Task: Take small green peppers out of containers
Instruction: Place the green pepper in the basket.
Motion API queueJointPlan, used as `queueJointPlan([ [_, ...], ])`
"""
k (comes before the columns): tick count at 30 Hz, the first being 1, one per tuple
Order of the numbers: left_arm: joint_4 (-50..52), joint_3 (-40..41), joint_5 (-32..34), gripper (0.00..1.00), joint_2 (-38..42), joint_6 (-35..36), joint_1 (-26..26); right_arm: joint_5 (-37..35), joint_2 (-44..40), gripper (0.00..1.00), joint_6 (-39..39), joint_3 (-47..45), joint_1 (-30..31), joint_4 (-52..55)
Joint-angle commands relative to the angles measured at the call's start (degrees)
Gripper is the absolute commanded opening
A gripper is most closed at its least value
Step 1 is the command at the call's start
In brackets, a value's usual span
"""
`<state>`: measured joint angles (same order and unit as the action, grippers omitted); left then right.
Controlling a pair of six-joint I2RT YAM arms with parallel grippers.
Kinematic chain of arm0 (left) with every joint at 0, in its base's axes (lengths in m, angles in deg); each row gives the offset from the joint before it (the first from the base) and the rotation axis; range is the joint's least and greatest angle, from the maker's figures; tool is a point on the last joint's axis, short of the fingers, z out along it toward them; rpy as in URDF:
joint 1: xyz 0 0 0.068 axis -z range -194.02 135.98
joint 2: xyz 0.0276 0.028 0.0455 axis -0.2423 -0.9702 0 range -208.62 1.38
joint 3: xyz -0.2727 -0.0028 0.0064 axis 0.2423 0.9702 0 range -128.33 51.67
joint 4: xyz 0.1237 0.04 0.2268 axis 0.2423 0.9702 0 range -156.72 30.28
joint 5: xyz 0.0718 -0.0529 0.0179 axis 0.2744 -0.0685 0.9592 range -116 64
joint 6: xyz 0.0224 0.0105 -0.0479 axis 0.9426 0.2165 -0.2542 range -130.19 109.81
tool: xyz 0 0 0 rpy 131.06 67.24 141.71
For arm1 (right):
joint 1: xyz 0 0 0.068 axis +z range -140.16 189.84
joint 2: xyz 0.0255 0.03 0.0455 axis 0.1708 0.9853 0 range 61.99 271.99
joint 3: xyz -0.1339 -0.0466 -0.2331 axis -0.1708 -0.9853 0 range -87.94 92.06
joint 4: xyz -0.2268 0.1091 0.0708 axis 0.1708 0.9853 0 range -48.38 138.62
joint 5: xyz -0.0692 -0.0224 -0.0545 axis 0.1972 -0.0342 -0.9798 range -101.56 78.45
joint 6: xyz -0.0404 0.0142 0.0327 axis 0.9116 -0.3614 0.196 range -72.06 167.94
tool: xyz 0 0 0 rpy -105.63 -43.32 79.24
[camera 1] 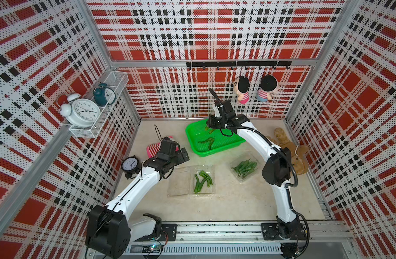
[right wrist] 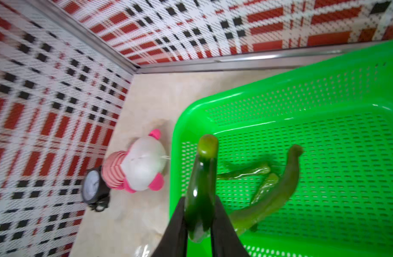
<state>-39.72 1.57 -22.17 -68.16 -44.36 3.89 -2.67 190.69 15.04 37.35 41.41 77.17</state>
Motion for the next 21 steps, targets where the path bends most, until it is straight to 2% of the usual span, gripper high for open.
queueJointPlan([
  [1,0.68,-1.38,0.12,0.98,1.11,0.35,-0.42,-1.01,2.86,0.2,0.73,-1.66,-0.4,-3.28],
  [6,0.94,-0.5,0.29,0.98,1.94,0.2,-0.42,-1.6,7.25,0.2,-0.23,-3.81,-1.03,-3.27],
  [8,0.94,-0.25,0.21,0.98,2.21,0.07,-0.42,-1.75,8.36,0.22,-0.36,-4.0,-1.07,-2.49],
  [9,0.94,-0.17,0.19,0.98,2.35,-0.01,-0.42,-2.05,8.73,0.29,-0.37,-4.03,-1.07,-1.87],
  [11,0.94,0.05,0.21,0.98,2.47,-0.23,-0.42,-2.74,9.16,0.57,-0.28,-3.12,-1.07,0.09],
  [12,0.86,0.12,0.21,0.98,2.54,-0.36,-0.42,-3.42,9.18,0.63,0.21,-1.68,-1.07,2.04],
  [17,0.77,0.19,0.61,0.98,3.1,-0.63,-0.42,-6.16,1.59,0.67,0.83,2.2,-1.0,8.33],
  [21,0.53,-0.42,0.67,0.98,3.1,-1.02,-0.42,-4.17,-7.55,0.68,0.83,0.82,-0.61,14.88],
])
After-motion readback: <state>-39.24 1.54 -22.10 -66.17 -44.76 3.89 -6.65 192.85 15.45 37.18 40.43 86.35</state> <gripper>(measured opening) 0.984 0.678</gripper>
